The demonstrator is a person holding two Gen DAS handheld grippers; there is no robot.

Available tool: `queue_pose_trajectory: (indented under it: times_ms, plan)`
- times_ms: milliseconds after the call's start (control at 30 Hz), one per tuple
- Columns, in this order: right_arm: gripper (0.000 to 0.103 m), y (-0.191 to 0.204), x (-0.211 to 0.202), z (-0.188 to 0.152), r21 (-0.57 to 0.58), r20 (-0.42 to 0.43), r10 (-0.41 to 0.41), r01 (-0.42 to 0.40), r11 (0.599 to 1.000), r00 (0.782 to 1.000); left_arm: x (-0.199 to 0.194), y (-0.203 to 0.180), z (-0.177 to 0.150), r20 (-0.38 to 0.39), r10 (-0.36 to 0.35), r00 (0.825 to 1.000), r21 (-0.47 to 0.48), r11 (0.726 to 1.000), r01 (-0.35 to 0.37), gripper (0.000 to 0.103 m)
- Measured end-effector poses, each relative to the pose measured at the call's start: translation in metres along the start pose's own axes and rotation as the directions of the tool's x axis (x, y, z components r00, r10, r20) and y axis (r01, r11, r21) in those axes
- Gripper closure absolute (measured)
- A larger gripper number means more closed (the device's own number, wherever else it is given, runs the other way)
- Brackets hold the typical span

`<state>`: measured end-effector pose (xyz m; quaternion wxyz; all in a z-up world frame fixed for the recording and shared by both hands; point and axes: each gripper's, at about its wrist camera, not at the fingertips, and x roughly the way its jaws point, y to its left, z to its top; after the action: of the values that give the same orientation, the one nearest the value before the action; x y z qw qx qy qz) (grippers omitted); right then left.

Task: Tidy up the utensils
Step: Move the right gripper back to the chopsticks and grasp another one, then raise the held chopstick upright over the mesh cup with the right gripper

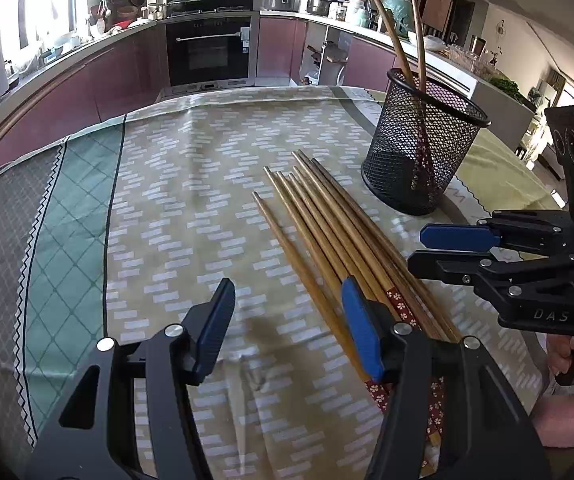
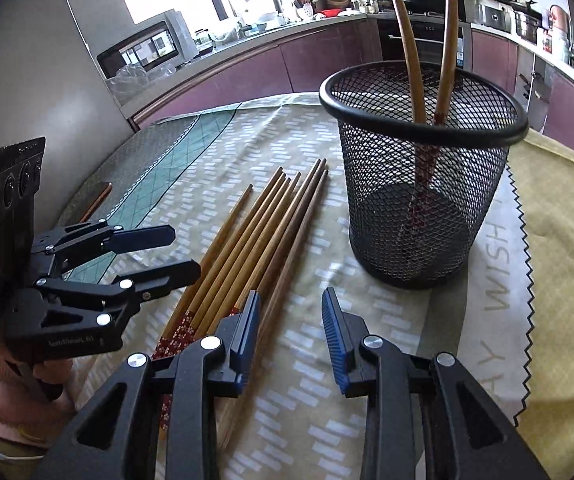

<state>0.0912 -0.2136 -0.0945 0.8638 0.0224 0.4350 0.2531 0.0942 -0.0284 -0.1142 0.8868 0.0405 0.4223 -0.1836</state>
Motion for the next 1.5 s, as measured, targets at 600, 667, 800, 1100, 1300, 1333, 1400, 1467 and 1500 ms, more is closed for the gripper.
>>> queue_pose_trajectory:
  times_ms: [600,667,800,1100,1300,1333,1400,1467,1500]
  plan:
    - [0.077,0.01,0.016,0.005,-0.043,-0.025,-0.087,0.086,0.995,0.996,0.004,0.006,0.002,-0.056,0.01,0.998,0.04,0.999,-0.007,0.07]
    - [0.077,0.014,0.02,0.008,-0.058,-0.017,-0.11,0.109,0.992,0.994,0.005,0.005,0.002,-0.053,0.018,0.998,0.048,0.999,-0.016,0.071]
    - [0.088,0.014,0.024,0.012,-0.037,-0.011,-0.112,0.111,0.993,0.994,0.007,0.004,0.004,-0.048,0.031,0.998,0.034,0.999,-0.029,0.085]
    - [0.097,0.002,0.017,0.009,0.065,0.017,-0.058,0.057,0.996,0.998,0.002,0.006,0.003,-0.03,0.037,0.999,-0.017,0.999,-0.037,0.094]
    - [0.097,0.007,0.002,0.008,0.019,0.045,0.011,-0.012,1.0,0.999,-0.011,0.002,0.001,-0.001,-0.027,1.0,-0.011,1.0,0.027,0.102]
    - [0.097,0.009,0.002,0.008,0.005,0.038,0.017,-0.017,1.0,0.999,-0.011,0.0,0.0,-0.003,-0.039,0.999,-0.002,0.999,0.039,0.102]
    - [0.097,0.012,0.004,0.008,-0.027,0.017,0.014,-0.013,1.0,1.0,-0.01,-0.004,0.0,-0.01,-0.046,0.999,0.015,0.999,0.046,0.102]
    - [0.097,0.012,0.006,0.007,-0.042,-0.004,0.01,-0.01,0.999,1.0,-0.006,-0.006,-0.001,-0.024,-0.032,0.999,0.027,0.999,0.033,0.102]
    - [0.097,0.013,0.008,0.008,-0.046,-0.014,0.009,-0.01,0.999,1.0,-0.006,-0.006,-0.002,-0.024,-0.028,0.999,0.028,0.999,0.029,0.101]
